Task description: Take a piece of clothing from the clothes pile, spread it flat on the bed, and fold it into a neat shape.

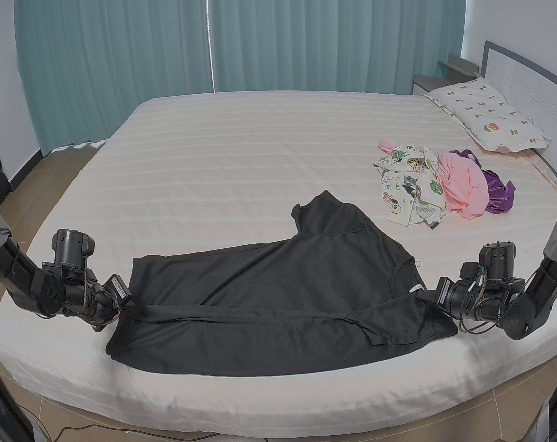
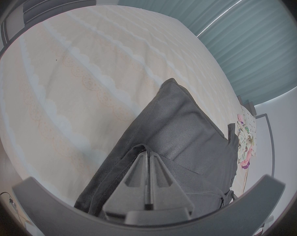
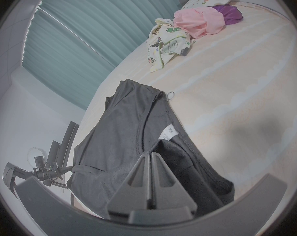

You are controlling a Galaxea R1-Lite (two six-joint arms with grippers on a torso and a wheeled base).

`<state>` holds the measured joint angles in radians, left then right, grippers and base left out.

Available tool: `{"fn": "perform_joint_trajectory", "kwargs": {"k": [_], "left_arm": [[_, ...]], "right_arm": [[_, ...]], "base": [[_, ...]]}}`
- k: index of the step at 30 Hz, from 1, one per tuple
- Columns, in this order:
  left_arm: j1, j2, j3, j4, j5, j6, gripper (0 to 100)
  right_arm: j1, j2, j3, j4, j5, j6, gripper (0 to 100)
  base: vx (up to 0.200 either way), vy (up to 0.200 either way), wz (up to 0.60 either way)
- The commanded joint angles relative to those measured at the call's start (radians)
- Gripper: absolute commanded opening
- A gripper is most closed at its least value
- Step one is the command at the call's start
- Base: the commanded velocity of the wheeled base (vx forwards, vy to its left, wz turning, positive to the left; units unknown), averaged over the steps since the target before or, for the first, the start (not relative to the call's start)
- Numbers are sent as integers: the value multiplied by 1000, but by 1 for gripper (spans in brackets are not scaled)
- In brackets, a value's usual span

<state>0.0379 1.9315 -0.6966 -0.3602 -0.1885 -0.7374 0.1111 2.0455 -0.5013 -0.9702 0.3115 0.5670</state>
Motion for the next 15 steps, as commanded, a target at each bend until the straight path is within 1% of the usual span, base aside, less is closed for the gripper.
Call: {"fn": "perform_joint_trajectory", "kwargs": {"k": [1,9,15], "left_arm": [[0,1,0,0,0,0,0],[10,3,0,0,3,-3,0],[19,3,0,0,4,-3,0]], "right_arm": [[-10,4,-5,2,-2,-1,0],[-48,-16,-37,-1,-9,10,0],[-53,-18,-43,-27,-6,13,0]], "base": [[0,0,0],[0,0,0],[0,0,0]]}}
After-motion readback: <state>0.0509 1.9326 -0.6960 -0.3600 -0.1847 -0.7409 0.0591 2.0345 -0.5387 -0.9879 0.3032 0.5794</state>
